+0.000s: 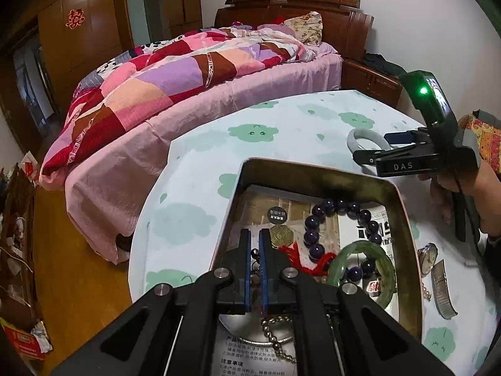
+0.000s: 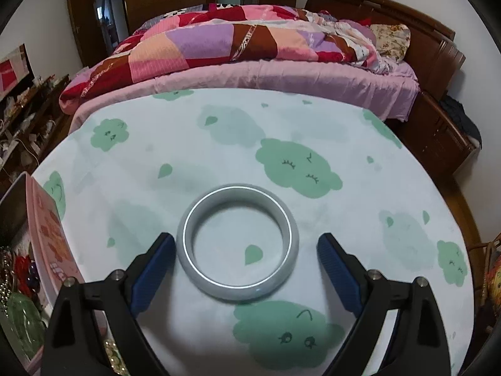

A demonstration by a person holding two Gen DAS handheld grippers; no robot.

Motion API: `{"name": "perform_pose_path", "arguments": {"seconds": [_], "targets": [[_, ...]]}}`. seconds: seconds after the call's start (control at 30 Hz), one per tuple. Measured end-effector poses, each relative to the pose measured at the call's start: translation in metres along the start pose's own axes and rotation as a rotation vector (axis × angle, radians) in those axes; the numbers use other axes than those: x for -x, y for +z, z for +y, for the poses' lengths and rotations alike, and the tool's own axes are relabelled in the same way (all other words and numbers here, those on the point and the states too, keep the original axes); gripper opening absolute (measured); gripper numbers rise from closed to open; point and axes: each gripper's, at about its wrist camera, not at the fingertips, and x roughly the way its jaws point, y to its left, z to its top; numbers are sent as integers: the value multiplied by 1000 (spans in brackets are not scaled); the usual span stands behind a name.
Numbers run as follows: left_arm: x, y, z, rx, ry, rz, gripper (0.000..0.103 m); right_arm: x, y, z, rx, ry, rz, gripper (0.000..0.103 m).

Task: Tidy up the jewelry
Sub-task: 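Open the left tool over the tin box while the right tool grips the white bangle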

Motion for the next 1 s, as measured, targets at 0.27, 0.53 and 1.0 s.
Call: {"name": "perform_pose_path", "arguments": {"seconds": [0.27, 0.53, 1.0], "targets": [[-3, 2, 0, -8, 2, 9, 4, 9, -5, 1, -7, -9, -15, 78], [-1, 2, -1, -9, 1, 5, 4, 48, -6, 9, -24, 18, -97, 78], [19, -8, 8, 35, -25, -28, 4, 96, -25, 121, 194, 167, -202, 78]]}}
